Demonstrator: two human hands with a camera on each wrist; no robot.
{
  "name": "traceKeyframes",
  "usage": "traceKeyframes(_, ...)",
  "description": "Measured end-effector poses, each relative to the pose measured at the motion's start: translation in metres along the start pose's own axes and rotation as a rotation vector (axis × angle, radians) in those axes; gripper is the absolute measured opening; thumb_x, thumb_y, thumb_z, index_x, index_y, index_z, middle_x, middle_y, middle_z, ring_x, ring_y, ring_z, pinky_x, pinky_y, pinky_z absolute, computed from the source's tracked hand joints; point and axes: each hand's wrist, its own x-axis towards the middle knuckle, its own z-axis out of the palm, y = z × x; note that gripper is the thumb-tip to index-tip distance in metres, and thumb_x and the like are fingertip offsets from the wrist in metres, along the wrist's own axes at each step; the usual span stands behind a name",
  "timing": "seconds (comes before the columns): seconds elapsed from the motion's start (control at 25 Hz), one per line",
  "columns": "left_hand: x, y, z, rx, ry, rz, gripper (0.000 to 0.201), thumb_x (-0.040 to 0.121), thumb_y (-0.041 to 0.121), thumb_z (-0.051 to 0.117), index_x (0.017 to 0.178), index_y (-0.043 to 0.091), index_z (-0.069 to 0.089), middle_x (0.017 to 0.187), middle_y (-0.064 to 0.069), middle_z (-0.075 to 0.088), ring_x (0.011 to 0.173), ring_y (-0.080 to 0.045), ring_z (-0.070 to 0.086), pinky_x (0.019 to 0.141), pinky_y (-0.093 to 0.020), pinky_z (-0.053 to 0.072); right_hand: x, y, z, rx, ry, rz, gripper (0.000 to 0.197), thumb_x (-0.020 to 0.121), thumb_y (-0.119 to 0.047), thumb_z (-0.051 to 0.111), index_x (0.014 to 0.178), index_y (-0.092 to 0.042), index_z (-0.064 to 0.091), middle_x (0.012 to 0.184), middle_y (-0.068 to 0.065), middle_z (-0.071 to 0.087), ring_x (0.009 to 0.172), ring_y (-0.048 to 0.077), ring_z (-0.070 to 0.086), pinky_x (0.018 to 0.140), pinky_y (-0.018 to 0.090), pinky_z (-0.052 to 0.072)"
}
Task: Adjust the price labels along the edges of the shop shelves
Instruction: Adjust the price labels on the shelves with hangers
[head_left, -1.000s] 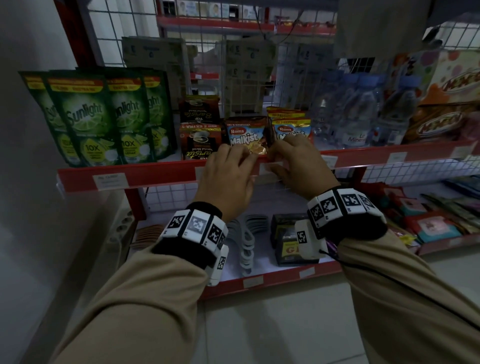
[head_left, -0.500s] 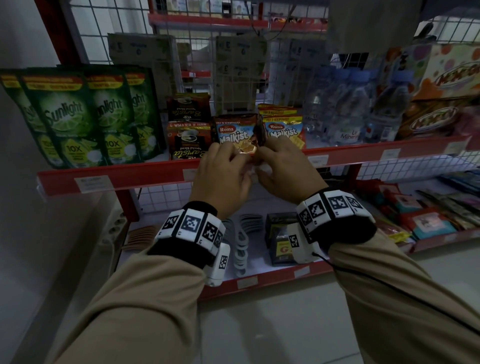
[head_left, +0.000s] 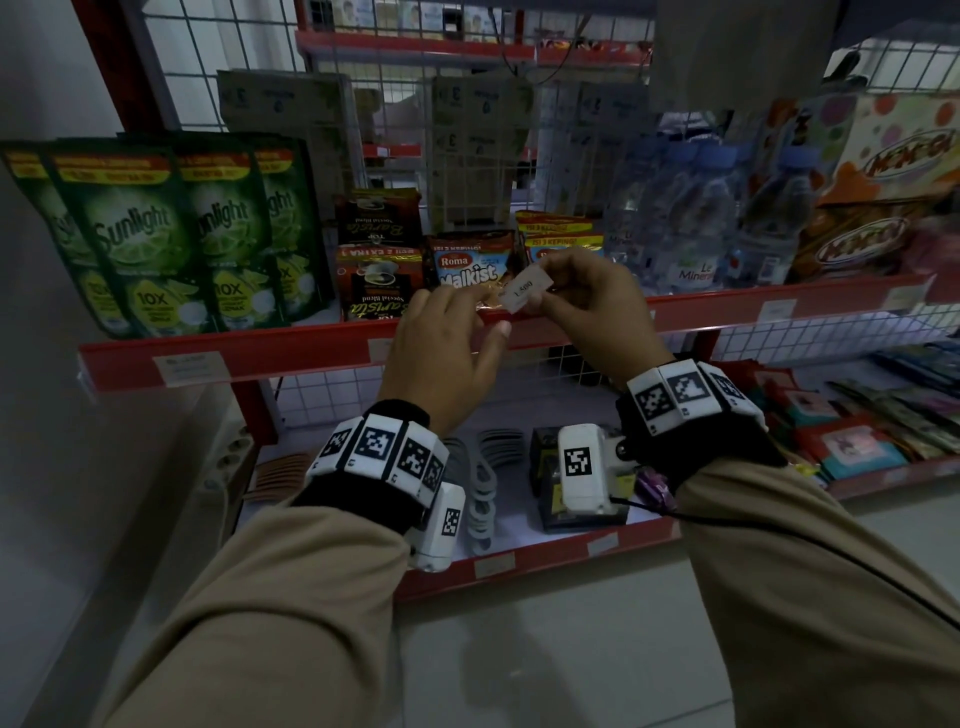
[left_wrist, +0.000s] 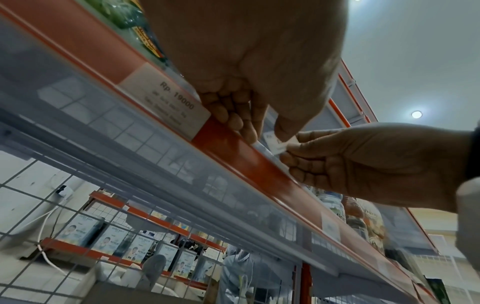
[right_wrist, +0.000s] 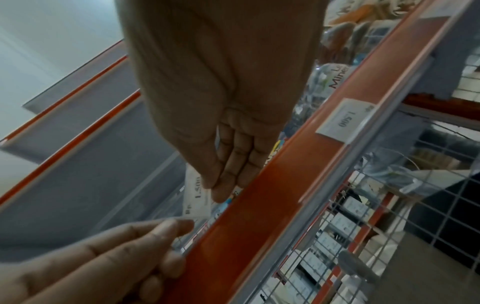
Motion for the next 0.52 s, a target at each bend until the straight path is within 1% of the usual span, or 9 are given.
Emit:
traceKeyframes(0.08, 0.0011, 0.0009, 0.0005, -0.043, 0.026, -0.025, 0.040, 0.096, 0.038, 0.048, 0.126, 0.013, 0.054, 0.100, 0.001, 0.057, 0.090, -0.014, 0.041, 0.078, -0.029, 0.037, 0.0000, -0.0012, 0.0007, 0.103, -0.046, 0.027, 0.015, 0.085, -0.002, 0.066, 0.100, -0.005, 0.061, 0.098, 0.015, 0.069, 0.094, 0.025, 0.068, 0.084, 0.034, 0.057)
traceKeyframes(0.16, 0.0023, 0.0005, 0.0012, -0.055, 0.037, -0.039, 0.031, 0.097, 0.035, 0.047, 0.117, 0.013, 0.056, 0.102, -0.001, 0.059, 0.089, -0.014, 0.041, 0.076, -0.030, 0.037, -0.0012, -0.0018, 0.0031, 0.127, -0.110, 0.022, 0.014, 0.085, -0.004, 0.067, 0.098, -0.006, 0.063, 0.098, 0.015, 0.069, 0.092, 0.025, 0.068, 0.084, 0.037, 0.057)
traceKeyframes(0.24, 0.0036, -0.0002, 0.0024, 0.009, 0.017, -0.038, 0.020, 0.097, 0.025, 0.048, 0.105, 0.010, 0.058, 0.101, -0.007, 0.058, 0.090, -0.019, 0.042, 0.076, -0.034, 0.037, -0.0020, -0.0010, 0.0059, 0.066, -0.149, -0.002, 0.014, 0.086, -0.007, 0.066, 0.099, -0.007, 0.062, 0.096, 0.014, 0.069, 0.090, 0.025, 0.068, 0.082, 0.041, 0.057)
traceKeyframes(0.32, 0.0045, -0.0001, 0.0030, 0.056, -0.005, -0.048, 0.014, 0.095, 0.019, 0.051, 0.099, 0.008, 0.057, 0.099, -0.009, 0.056, 0.091, -0.024, 0.043, 0.075, -0.034, 0.036, -0.0015, 0.0003, 0.0056, -0.096, -0.155, -0.073, 0.014, 0.089, -0.013, 0.063, 0.102, -0.009, 0.061, 0.094, 0.009, 0.069, 0.086, 0.022, 0.067, 0.078, 0.043, 0.056)
traceKeyframes(0.36, 0.0049, 0.0006, 0.0023, 0.072, -0.012, -0.046, 0.013, 0.094, 0.018, 0.052, 0.099, 0.007, 0.057, 0.099, -0.009, 0.056, 0.091, -0.025, 0.044, 0.075, -0.034, 0.035, -0.0012, 0.0008, 0.0044, -0.199, -0.147, -0.134, 0.012, 0.091, -0.016, 0.061, 0.102, -0.011, 0.062, 0.093, 0.004, 0.070, 0.083, 0.018, 0.066, 0.076, 0.041, 0.055)
traceKeyframes(0.44, 0.0049, 0.0018, -0.0007, 0.101, -0.019, -0.026, 0.014, 0.094, 0.020, 0.053, 0.099, 0.007, 0.058, 0.098, -0.009, 0.056, 0.091, -0.025, 0.045, 0.075, -0.033, 0.036, -0.0005, 0.0017, 0.0016, -0.324, -0.106, -0.229, 0.008, 0.091, -0.017, 0.060, 0.098, -0.016, 0.064, 0.088, -0.005, 0.069, 0.081, 0.011, 0.064, 0.072, 0.033, 0.054)
traceKeyframes(0.52, 0.0046, 0.0018, -0.0051, 0.129, -0.030, -0.005, 0.014, 0.093, 0.020, 0.053, 0.099, 0.009, 0.057, 0.097, -0.008, 0.057, 0.091, -0.024, 0.045, 0.075, -0.033, 0.036, 0.0001, 0.0031, -0.0003, -0.299, -0.036, -0.231, 0.007, 0.091, -0.016, 0.060, 0.095, -0.018, 0.065, 0.085, -0.008, 0.066, 0.082, 0.007, 0.062, 0.069, 0.024, 0.049)
